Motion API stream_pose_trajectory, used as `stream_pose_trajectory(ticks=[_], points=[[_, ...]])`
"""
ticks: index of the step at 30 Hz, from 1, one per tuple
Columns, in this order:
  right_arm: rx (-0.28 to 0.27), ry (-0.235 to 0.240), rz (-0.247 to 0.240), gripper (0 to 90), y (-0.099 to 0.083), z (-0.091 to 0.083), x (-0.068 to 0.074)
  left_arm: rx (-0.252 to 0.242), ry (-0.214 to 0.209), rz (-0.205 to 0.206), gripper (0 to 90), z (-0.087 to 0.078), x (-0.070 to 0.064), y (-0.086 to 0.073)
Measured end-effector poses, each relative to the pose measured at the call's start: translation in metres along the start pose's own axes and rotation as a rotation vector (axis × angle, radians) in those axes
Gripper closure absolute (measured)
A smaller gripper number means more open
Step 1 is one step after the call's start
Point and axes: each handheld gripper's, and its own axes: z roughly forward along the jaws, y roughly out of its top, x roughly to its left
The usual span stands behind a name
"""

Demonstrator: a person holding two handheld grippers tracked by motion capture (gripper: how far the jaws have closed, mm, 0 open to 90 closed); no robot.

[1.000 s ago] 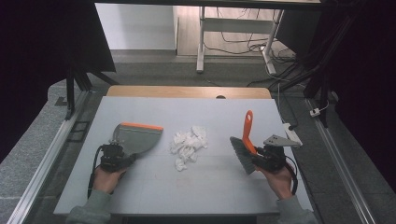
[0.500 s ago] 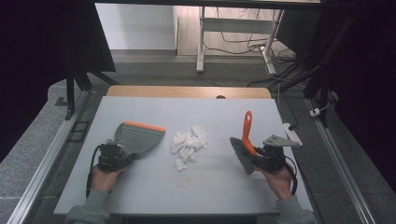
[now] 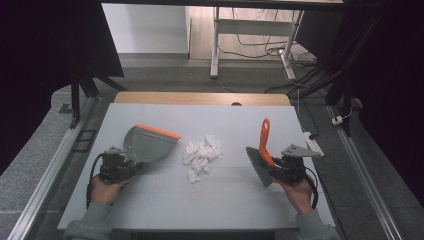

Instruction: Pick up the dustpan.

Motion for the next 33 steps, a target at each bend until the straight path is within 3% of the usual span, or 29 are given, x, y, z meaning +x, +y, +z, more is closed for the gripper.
stream_pose_trajectory(ticks=[4, 15, 19, 24, 28, 33], points=[[-0.009, 0.004, 0.003, 70.0, 0.001, -0.001, 0.0, -0.009, -0.031, 0.012, 61.3, -0.008, 0.006, 0.0], [-0.032, -0.004, 0.008, 70.0, 0.002, -0.004, 0.0, -0.021, -0.091, 0.097, 61.3, -0.023, 0.019, -0.002], [-0.053, 0.003, 0.027, 70.0, 0.003, -0.007, -0.002, -0.018, -0.071, 0.125, 61.2, -0.03, 0.019, -0.004], [-0.051, 0.0, 0.03, 70.0, 0.003, -0.007, -0.004, -0.029, -0.109, 0.17, 61.3, -0.042, 0.021, -0.006], [-0.054, -0.002, 0.03, 70.0, 0.003, -0.007, -0.004, -0.024, -0.1, 0.223, 61.3, -0.054, 0.017, -0.007], [-0.053, -0.003, 0.032, 70.0, 0.002, -0.007, -0.004, -0.02, -0.119, 0.262, 61.3, -0.065, 0.016, -0.007]])
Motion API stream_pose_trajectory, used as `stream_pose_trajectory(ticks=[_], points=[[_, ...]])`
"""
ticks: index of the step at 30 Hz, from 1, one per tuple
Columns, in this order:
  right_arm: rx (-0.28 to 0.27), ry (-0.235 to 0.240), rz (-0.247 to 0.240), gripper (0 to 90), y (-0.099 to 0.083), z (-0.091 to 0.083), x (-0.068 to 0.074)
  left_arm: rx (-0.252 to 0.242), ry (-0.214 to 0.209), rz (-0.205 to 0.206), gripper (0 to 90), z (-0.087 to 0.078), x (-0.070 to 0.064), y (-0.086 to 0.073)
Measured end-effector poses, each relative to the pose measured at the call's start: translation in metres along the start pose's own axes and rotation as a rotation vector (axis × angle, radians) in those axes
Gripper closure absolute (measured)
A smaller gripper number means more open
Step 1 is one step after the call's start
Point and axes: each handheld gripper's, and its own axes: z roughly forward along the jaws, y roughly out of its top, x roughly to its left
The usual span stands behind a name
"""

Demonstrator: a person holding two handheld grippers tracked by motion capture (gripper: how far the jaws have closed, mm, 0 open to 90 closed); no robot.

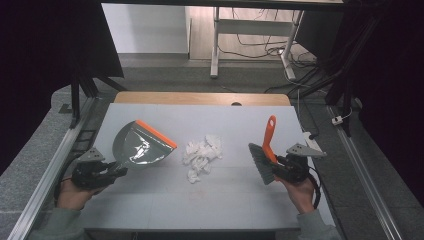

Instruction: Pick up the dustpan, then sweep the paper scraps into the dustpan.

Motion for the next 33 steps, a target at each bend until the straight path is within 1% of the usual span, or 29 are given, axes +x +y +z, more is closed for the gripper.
stream_pose_trajectory(ticks=[3, 6, 8, 12, 14, 16, 18, 22, 28, 33], points=[[0.003, -0.001, -0.001, 70.0, -0.001, 0.0, 0.0, 0.014, 0.008, 0.03, 61.2, -0.002, -0.005, 0.0], [-0.001, -0.003, -0.002, 70.0, -0.001, 0.0, 0.0, 0.027, -0.013, 0.048, 61.2, -0.003, -0.009, 0.001], [-0.002, -0.003, -0.003, 70.0, -0.001, 0.0, 0.001, 0.033, -0.021, 0.052, 61.3, -0.002, -0.011, 0.002], [-0.001, -0.003, -0.003, 70.0, -0.001, 0.001, 0.0, 0.037, -0.056, 0.058, 61.2, 0.0, -0.012, 0.0], [0.0, -0.003, -0.001, 70.0, -0.001, 0.001, 0.0, 0.044, -0.061, 0.075, 61.2, 0.001, -0.015, 0.0], [-0.001, -0.001, 0.0, 70.0, -0.001, 0.001, 0.0, 0.056, -0.074, 0.087, 61.2, 0.002, -0.017, -0.001], [0.0, -0.002, -0.004, 70.0, -0.001, 0.001, 0.0, 0.059, -0.094, 0.091, 61.2, 0.002, -0.019, -0.002], [-0.005, -0.002, -0.004, 70.0, -0.001, 0.001, 0.0, 0.071, -0.12, 0.099, 61.2, 0.004, -0.021, -0.004], [-0.005, -0.001, -0.004, 70.0, -0.001, 0.001, 0.001, 0.079, -0.137, 0.097, 61.2, 0.005, -0.022, -0.009], [-0.002, 0.001, -0.004, 70.0, -0.001, 0.003, 0.002, 0.109, -0.148, 0.107, 61.2, 0.005, -0.023, -0.015]])
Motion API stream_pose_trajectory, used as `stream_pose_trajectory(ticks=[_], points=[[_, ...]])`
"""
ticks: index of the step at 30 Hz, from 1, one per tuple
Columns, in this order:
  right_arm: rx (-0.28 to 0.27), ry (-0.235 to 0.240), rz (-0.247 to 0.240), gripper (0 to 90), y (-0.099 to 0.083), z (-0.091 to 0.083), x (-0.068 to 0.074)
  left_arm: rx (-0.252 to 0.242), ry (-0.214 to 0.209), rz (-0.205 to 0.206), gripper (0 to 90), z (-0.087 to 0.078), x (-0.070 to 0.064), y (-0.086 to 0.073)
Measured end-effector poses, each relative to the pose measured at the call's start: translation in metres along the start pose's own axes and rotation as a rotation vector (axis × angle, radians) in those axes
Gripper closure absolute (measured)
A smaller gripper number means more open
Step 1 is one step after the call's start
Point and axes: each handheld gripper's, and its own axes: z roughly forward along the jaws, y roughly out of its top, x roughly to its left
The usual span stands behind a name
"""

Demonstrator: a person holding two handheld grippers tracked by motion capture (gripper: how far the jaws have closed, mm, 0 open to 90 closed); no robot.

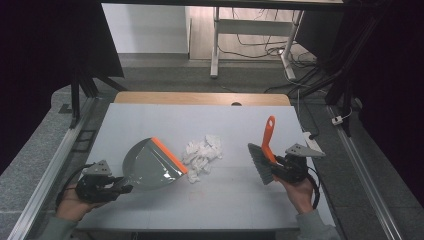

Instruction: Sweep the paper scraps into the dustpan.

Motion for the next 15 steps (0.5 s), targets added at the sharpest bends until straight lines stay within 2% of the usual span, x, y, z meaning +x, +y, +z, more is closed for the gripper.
stream_pose_trajectory(ticks=[5, 15], points=[[-0.001, 0.006, 0.0, 70.0, 0.0019, 0.0019, 0.0022, 0.018, -0.014, 0.004, 61.2, 0.0012, -0.001, -0.0036], [-0.001, 0.007, -0.006, 70.0, 0.004, 0.004, 0.0042, 0.078, -0.047, 0.038, 61.2, 0.0045, -0.0038, -0.0079]])
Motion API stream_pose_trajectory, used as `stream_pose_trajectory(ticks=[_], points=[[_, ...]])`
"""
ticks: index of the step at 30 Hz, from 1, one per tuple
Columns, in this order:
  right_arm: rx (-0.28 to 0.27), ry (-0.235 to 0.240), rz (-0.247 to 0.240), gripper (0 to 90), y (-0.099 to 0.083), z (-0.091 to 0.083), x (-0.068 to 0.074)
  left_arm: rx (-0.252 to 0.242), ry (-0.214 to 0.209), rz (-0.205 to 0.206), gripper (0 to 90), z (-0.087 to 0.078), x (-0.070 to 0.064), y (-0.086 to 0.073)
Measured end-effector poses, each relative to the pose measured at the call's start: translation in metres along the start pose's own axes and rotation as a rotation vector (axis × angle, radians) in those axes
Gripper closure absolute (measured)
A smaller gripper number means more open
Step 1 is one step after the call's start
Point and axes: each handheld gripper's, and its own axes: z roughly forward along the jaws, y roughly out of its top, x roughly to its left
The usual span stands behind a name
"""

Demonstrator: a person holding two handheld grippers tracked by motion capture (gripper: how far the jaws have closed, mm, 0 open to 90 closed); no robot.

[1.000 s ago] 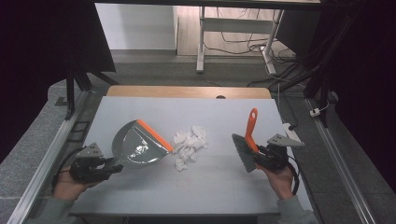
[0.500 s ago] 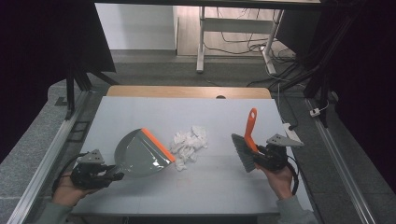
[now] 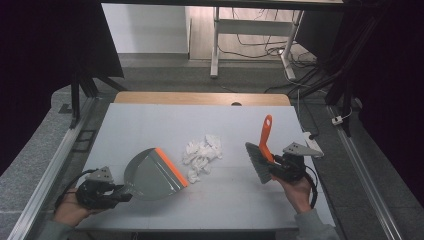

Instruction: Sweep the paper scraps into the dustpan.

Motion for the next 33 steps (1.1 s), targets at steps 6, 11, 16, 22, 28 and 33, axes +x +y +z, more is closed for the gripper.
stream_pose_trajectory(ticks=[6, 11, 16, 22, 28, 33], points=[[-0.01, 0.002, -0.005, 70.0, 0.004, 0.003, 0.003, 0.022, -0.004, -0.001, 61.2, 0.001, 0.0, -0.003], [-0.012, 0.011, -0.009, 70.0, 0.008, 0.01, 0.004, 0.046, 0.002, -0.004, 61.2, 0.002, 0.002, -0.005], [-0.01, 0.02, -0.006, 70.0, 0.013, 0.019, 0.006, 0.049, -0.005, 0.003, 61.2, 0.004, 0.001, -0.003], [-0.003, 0.029, 0.017, 70.1, 0.02, 0.033, 0.005, 0.069, -0.019, 0.015, 61.2, 0.013, -0.001, 0.0], [0.024, 0.022, 0.054, 70.1, 0.024, 0.047, 0.004, 0.079, -0.031, 0.019, 61.2, 0.019, -0.002, 0.002], [0.041, 0.015, 0.068, 70.1, 0.026, 0.056, 0.003, 0.087, -0.031, 0.028, 61.2, 0.021, -0.003, 0.004]])
